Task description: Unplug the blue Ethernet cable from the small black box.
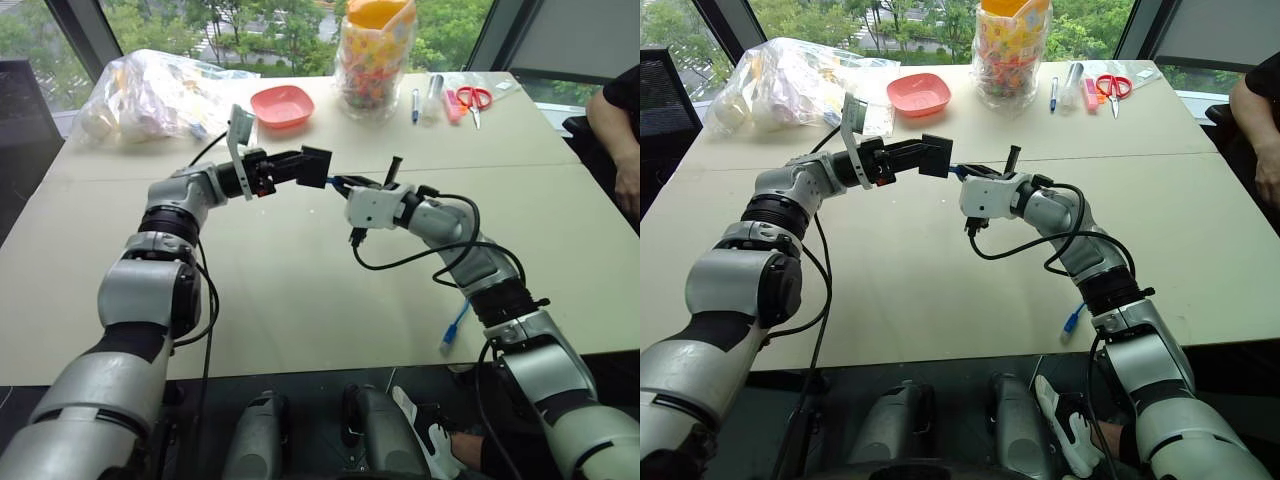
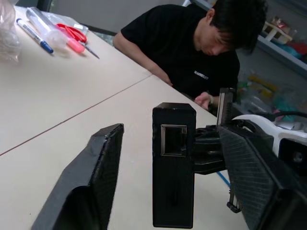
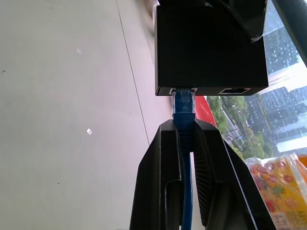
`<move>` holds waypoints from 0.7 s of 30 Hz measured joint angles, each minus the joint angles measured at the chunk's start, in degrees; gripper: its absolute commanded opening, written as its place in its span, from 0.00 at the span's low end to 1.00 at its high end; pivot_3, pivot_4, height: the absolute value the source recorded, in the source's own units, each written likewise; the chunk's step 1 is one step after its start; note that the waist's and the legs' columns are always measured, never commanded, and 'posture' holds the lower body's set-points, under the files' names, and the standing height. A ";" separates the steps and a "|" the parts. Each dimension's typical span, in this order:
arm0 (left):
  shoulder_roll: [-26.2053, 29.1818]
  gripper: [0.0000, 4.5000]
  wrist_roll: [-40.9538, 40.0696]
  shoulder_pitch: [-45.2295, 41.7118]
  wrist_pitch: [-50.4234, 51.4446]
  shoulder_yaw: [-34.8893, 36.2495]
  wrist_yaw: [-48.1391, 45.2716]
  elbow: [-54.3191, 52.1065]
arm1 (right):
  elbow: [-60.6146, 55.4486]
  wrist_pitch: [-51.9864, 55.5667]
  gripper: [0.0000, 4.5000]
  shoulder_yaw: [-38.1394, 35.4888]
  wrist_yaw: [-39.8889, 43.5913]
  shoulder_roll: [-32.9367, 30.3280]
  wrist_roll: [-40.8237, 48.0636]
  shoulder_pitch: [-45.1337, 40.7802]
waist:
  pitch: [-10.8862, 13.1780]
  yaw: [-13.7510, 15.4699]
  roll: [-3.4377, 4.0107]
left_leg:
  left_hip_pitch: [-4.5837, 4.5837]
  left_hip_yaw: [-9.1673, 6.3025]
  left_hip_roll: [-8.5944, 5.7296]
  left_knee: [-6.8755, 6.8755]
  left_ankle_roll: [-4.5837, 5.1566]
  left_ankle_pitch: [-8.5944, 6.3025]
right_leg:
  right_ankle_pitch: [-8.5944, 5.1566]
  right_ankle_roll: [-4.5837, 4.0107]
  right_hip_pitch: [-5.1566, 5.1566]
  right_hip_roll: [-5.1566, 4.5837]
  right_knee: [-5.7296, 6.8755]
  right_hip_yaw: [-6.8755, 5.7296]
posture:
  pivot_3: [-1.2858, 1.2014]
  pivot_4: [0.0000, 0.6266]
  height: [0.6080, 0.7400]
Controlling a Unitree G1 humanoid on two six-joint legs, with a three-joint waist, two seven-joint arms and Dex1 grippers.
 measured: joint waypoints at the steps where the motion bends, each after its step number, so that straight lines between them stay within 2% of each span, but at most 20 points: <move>1: -0.02 0.29 0.32 0.00 0.00 0.00 -0.55 0.13 | -0.31 0.28 0.00 0.00 0.00 -0.01 -0.04 0.00 | 0.00 0.02 0.00 | 0.00 0.00 0.00 0.00 0.00 0.00 | 0.00 0.00 0.00 0.00 0.00 0.00 | 0.52 0.24 1.00; 3: -0.03 0.13 0.97 -0.01 0.02 0.05 -1.42 0.13 | -0.50 0.60 0.00 0.01 -0.01 -0.01 -0.41 0.04 | 0.00 0.07 0.00 | 0.00 0.00 0.00 0.00 0.00 0.00 | 0.00 0.00 0.01 0.00 0.00 0.00 | 0.52 0.24 1.00; 8: 0.00 0.11 1.94 -0.01 0.04 0.61 -1.71 0.14 | -1.41 1.14 0.00 0.19 0.00 -0.01 -1.21 0.36 | 0.00 0.10 0.00 | 0.00 -0.01 0.00 0.00 0.00 0.00 | 0.00 0.00 0.01 -0.01 0.00 0.00 | 0.52 0.24 1.00; 10: -0.10 0.11 2.33 -0.01 0.00 0.77 -1.25 0.14 | -2.19 1.97 0.20 0.19 0.63 -0.01 -1.05 0.70 | 0.00 0.10 0.00 | 0.00 -0.02 0.00 0.00 0.00 0.00 | 0.00 0.00 0.01 -0.01 0.00 0.00 | 0.52 0.24 1.00; 11: -0.17 0.11 2.46 0.00 -0.06 1.08 -0.62 0.14 | -2.81 2.44 0.26 0.17 1.23 0.00 -0.71 1.16 | 0.00 0.11 0.00 | 0.00 -0.03 0.00 0.01 0.00 0.00 | 0.00 0.00 0.02 -0.01 0.00 0.00 | 0.52 0.24 1.00; 15: -0.16 0.11 1.71 0.13 0.57 4.38 1.28 0.12 | -7.58 7.33 0.72 -1.59 2.47 -0.17 1.63 6.55 | 0.00 0.24 0.00 | -0.02 -0.04 0.00 0.01 0.00 0.00 | 0.00 0.00 0.01 -0.02 0.01 -0.01 | 0.52 0.24 1.00; 16: -0.10 0.11 0.91 0.19 1.59 5.43 1.30 0.09 | -9.33 10.51 0.80 -3.41 2.43 0.17 3.55 8.75 | 0.00 0.39 0.00 | -0.03 -0.07 0.00 0.02 0.01 0.00 | 0.01 0.00 0.02 -0.03 0.00 -0.01 | 0.52 0.24 1.00; 19: 0.62 0.11 -1.57 1.90 5.70 8.11 -0.18 -1.50 | -17.60 23.80 0.80 -12.38 1.59 6.46 15.76 14.88 | 0.00 0.23 -0.01 | -0.01 -0.21 0.03 0.03 0.01 0.00 | 0.07 -0.11 0.02 -0.03 0.04 -0.01 | 0.52 0.24 1.00; 21: 0.01 0.11 -2.91 4.38 9.45 8.30 -3.12 -5.89 | -26.44 36.86 0.80 -19.59 -0.18 14.13 30.13 17.75 | 0.00 0.05 -0.01 | 0.03 -0.27 0.10 0.03 0.00 0.00 | 0.09 -0.14 0.03 0.02 0.09 0.00 | 0.52 0.24 1.00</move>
